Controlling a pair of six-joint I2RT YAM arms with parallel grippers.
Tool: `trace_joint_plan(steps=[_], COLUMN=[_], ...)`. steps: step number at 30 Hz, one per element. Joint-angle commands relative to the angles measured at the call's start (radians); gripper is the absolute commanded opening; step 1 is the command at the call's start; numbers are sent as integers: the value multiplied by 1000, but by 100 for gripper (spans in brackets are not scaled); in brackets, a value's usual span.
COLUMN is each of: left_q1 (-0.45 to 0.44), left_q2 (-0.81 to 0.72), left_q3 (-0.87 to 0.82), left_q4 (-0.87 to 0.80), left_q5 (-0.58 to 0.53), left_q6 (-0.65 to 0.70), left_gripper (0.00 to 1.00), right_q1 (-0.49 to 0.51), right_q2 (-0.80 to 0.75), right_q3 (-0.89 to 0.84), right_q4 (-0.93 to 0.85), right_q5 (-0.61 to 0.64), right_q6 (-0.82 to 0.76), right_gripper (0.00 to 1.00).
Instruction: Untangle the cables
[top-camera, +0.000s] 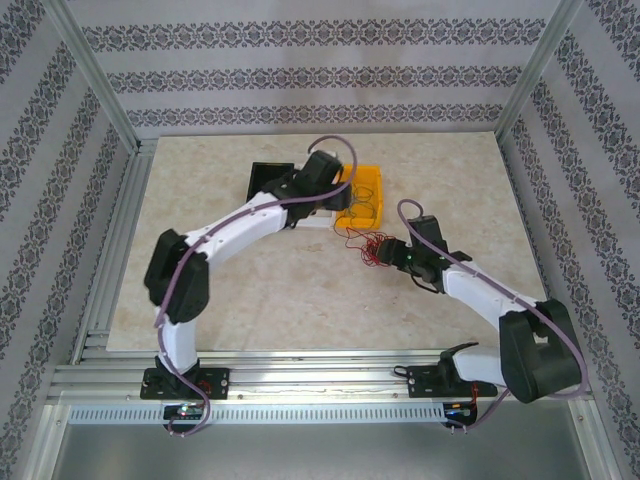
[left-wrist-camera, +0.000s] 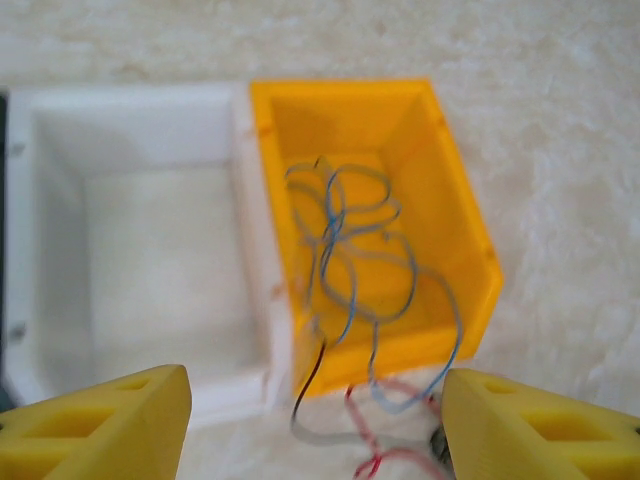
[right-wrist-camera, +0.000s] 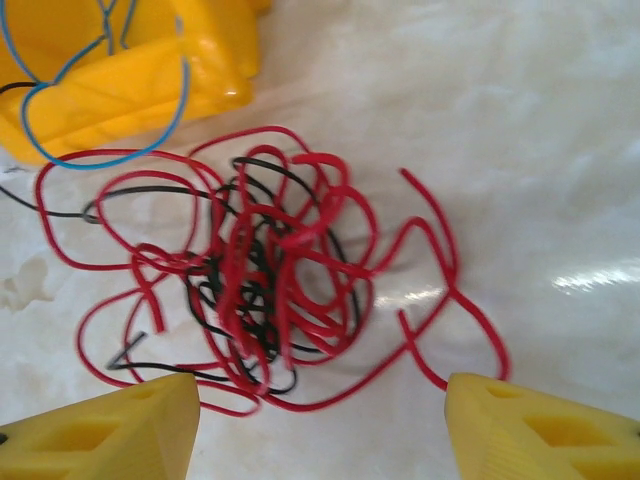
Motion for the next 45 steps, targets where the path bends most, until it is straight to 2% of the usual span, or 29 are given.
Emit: trace_joint_plan(steps=[1, 3, 7, 11, 15, 19, 21, 25, 29, 32, 33, 35, 39, 43, 45], left_q1=[13, 13, 13, 13, 12, 10, 9, 0, -5, -11, -16, -27, -52, -61, -62], left_q2=[-75, -109, -150, -153, -114, -43, -6, 62, 122, 166, 178, 202, 251, 304, 331], left_q3=[-182, -264, -402, -467, -461, -404, -381, -328, -274, -237, -225, -193, -129, -78, -55], left_q4=[134, 144, 214, 303, 365, 400, 421, 417, 405, 407, 408, 392, 359, 354, 342], left_q5=[24, 25, 88, 235, 399, 543, 596, 617, 621, 649, 654, 662, 632, 609, 596], left_q6=[-19, -25, -21, 42, 88, 84, 75, 78, 91, 85, 84, 98, 123, 94, 76], left_gripper=[66, 66, 65, 65, 65, 67, 71, 72, 72, 71, 71, 70, 67, 59, 49], right_q1=[12, 13, 11, 2, -9, -15, -15, -10, -9, -10, -10, -16, -25, -35, -43], right_q2=[54, 96, 160, 185, 182, 145, 112, 39, -18, -40, -43, -45, -30, -5, -8], right_q3=[44, 64, 93, 98, 98, 72, 46, -16, -59, -71, -71, -67, -52, -31, -27], right_q4=[9, 21, 42, 79, 88, 87, 91, 97, 87, 73, 72, 68, 75, 65, 62], right_q5=[0, 1, 33, 45, 10, -87, -152, -263, -310, -291, -281, -246, -210, -198, -190], right_q6=[-17, -17, -17, -24, -42, -77, -90, -94, -89, -82, -76, -59, -45, -45, -42], right_gripper=[64, 57, 35, 15, 0, 0, 0, 0, 0, 0, 2, 13, 16, 16, 17])
